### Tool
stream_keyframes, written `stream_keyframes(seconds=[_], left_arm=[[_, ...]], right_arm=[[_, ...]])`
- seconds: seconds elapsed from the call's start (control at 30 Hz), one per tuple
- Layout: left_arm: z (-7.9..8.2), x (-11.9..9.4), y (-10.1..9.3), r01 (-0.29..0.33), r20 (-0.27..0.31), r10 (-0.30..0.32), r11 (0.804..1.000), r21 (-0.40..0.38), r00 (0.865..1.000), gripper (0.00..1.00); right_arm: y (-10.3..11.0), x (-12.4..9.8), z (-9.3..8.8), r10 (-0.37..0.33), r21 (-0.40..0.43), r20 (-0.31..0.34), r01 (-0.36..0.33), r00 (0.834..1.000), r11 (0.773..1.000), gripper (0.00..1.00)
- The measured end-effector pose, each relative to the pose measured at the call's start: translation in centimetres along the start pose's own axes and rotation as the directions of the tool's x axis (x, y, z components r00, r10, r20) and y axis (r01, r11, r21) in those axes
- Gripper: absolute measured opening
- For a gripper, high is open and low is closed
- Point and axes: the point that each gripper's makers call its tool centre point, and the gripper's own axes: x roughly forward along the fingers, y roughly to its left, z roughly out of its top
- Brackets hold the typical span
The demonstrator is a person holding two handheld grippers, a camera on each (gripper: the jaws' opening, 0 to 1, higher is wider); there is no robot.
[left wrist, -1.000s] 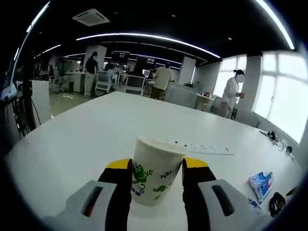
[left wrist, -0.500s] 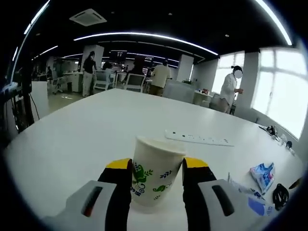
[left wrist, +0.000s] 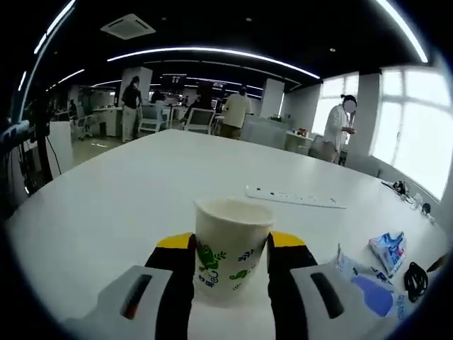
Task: Arrange the tabletop items into an orderly group along one side of the table until the central work area is clear of visible clutter.
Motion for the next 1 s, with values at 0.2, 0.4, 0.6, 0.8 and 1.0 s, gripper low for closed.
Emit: stream_keyframes(seconds=[0.2,0.4,0.6,0.8,1.0], left_arm=[[-0.7,-0.8,-0.1,-0.001,-0.042,0.002,1.000,0.029,0.999,0.38],[-0.9,-1.1,-0.4,0.002,-0.041,-0.001,1.000,0.028,0.999,0.38],[-1.0,-0.8,-0.1,0.005,-0.049,-0.003,0.999,0.032,0.999,0.37],[-1.0,-0.7,0.1,0.014,-0.065,-0.012,0.999,0.038,0.998,0.39],[-1.4,-0.5,0.3,0.016,-0.107,-0.011,0.999,0.040,0.994,0.41]], right_arm=[[-0.1,0.0,0.1,-0.001,0.005,0.003,0.001,1.000,1.000,0.60],[0.0,0.1,0.0,0.003,0.002,-0.001,-0.003,1.000,1.000,0.60],[-0.1,0.0,0.1,0.001,0.001,0.002,-0.001,1.000,1.000,0.60],[0.0,0.0,0.0,0.001,-0.003,0.000,-0.001,1.000,1.000,0.60],[0.1,0.0,-0.1,0.004,-0.004,0.000,-0.004,1.000,1.000,0.60]])
